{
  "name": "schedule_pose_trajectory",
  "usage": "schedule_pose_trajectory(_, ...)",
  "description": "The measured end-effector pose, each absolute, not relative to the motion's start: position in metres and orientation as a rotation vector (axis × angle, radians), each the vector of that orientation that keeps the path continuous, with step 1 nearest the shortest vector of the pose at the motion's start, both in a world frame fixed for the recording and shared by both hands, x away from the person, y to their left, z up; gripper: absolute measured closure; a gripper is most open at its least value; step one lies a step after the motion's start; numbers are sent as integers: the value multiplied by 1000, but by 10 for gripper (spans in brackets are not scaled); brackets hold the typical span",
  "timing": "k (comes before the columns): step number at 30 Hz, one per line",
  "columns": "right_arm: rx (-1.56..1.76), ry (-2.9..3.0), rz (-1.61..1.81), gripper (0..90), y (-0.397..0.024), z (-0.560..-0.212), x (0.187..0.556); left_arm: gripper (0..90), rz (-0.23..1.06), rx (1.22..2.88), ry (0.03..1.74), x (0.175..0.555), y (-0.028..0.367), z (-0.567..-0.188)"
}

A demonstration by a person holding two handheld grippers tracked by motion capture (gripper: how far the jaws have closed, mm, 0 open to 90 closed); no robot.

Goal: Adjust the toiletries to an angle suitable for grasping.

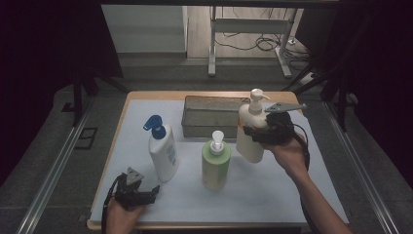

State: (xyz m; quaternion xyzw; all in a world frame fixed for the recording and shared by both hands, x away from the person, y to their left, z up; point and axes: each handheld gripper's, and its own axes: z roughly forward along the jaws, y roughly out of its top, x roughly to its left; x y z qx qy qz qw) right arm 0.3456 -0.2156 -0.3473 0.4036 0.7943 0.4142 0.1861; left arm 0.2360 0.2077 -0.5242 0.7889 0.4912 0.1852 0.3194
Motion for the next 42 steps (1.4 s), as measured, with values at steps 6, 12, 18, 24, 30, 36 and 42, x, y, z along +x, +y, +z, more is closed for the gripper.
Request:
schedule_pose_trajectory(6, 1097, 2235, 1172, 369, -204, -338, 354, 126, 487, 2075, 1291, 236, 208, -524)
schedule_pose_trajectory(12, 1087, 2228, 1195, 370, -194, -330, 363, 126, 486, 2073, 1291, 236, 208, -524)
schedule_pose_trajectory(18, 1082, 2220, 1204, 370, -185, -327, 374, 126, 486, 2073, 1291, 236, 208, -524)
schedule_pose_trajectory(24, 1092, 2208, 1213, 370, -177, -326, 386, 126, 486, 2073, 1292, 236, 208, -524)
schedule_pose_trajectory(30, 1104, 2185, 1218, 370, -174, -324, 398, 126, 487, 2072, 1291, 236, 208, -524)
schedule_pose_trajectory(36, 1119, 2165, 1207, 370, -170, -324, 410, 126, 487, 2072, 1291, 236, 208, -524)
schedule_pose_trajectory(42, 1132, 2150, 1203, 370, -163, -327, 422, 126, 486, 2072, 1292, 236, 208, -524)
